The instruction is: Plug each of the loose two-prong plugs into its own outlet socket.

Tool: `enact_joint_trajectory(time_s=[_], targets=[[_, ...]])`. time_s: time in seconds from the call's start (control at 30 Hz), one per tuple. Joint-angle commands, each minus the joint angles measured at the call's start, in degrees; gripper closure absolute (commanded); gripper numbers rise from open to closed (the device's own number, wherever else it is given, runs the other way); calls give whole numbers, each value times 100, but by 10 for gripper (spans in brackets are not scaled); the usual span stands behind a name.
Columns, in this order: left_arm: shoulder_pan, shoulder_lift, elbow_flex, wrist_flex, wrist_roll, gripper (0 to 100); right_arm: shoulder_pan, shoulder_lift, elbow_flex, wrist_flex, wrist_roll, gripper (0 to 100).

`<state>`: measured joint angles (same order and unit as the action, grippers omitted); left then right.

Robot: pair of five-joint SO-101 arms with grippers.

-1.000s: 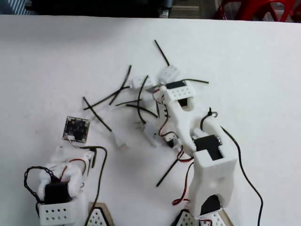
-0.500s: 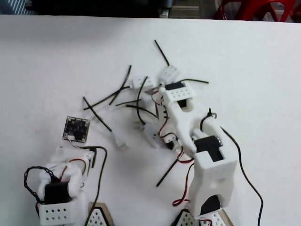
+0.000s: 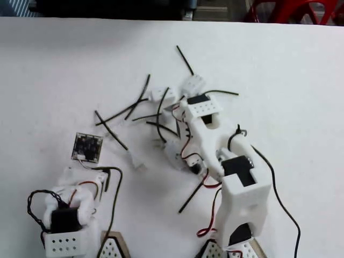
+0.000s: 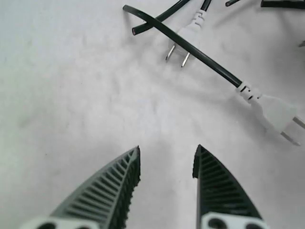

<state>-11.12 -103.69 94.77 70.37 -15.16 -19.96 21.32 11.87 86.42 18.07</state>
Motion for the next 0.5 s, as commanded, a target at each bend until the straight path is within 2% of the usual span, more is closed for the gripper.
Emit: enact_joint_trajectory(time_s=[0.0, 0.1, 0.27, 0.47], targets=[[-57, -57, -88, -123, 9, 811, 31, -286, -26, 101, -35, 937], [-57, -57, -88, -123, 9, 811, 31, -259, -26, -31, -35, 985], [-57, -57, -88, -123, 9, 811, 31, -259, -26, 40, -62, 845], [-57, -57, -88, -123, 9, 811, 119, -242, -396, 356, -35, 904]])
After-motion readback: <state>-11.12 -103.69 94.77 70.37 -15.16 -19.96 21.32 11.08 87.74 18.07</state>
